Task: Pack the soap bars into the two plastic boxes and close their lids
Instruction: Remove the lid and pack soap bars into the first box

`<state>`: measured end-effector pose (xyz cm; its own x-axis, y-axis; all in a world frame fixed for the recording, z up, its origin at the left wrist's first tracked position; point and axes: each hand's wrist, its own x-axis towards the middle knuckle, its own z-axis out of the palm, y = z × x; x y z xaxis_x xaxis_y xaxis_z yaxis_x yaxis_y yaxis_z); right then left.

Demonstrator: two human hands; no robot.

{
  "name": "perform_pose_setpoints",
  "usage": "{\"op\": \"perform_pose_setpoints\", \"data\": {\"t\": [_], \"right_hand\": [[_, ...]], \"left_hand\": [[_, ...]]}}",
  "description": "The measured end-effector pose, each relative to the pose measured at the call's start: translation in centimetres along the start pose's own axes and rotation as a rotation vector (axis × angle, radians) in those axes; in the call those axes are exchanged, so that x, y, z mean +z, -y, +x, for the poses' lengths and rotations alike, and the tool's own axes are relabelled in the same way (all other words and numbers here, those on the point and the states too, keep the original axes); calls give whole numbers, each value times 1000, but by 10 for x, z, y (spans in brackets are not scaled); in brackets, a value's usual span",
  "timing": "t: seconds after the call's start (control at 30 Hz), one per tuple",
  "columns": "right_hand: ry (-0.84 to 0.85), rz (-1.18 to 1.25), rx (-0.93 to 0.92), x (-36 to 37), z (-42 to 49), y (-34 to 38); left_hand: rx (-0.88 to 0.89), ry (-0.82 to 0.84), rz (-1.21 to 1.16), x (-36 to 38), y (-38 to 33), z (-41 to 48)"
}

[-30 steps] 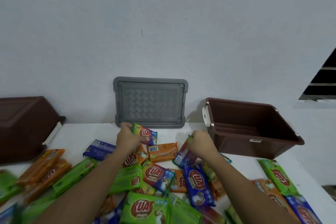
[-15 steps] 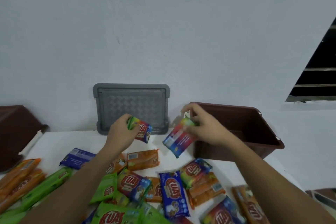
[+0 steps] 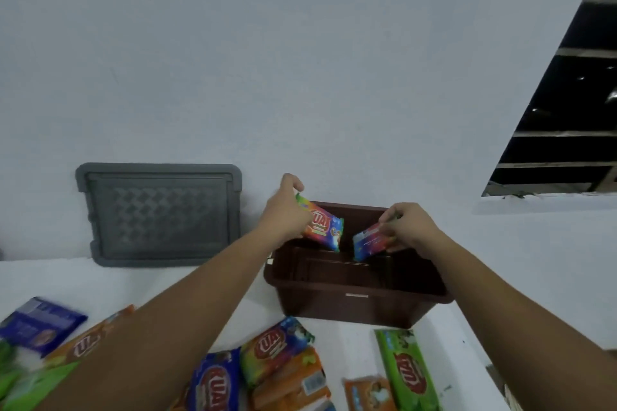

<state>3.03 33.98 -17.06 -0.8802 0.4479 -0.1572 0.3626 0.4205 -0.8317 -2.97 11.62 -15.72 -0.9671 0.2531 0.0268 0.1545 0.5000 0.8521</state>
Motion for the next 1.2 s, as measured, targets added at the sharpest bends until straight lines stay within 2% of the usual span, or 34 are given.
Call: {"op": "perform_pose_setpoints", "data": {"t": [0.13,0.4,0.5,0.67,0.87,1.2], "right_hand": [[-33,-91,75,16,14,-13],[-55,-91,165,32,24,-27],[-22,-181,185,33,28,-34],[96,-373,166,37,28,-37],[114,-623,108,46,28,-33],[188,-732,71,37,20,-25]], "left_hand": [[-33,53,201,46,4,17],[-244,56,100,85,27,35],[-267,59,117,85,37,39],[-246,298,353,90,44,37],[-153,385,683,96,47,38],[-73,377,802,90,30,34]]}}
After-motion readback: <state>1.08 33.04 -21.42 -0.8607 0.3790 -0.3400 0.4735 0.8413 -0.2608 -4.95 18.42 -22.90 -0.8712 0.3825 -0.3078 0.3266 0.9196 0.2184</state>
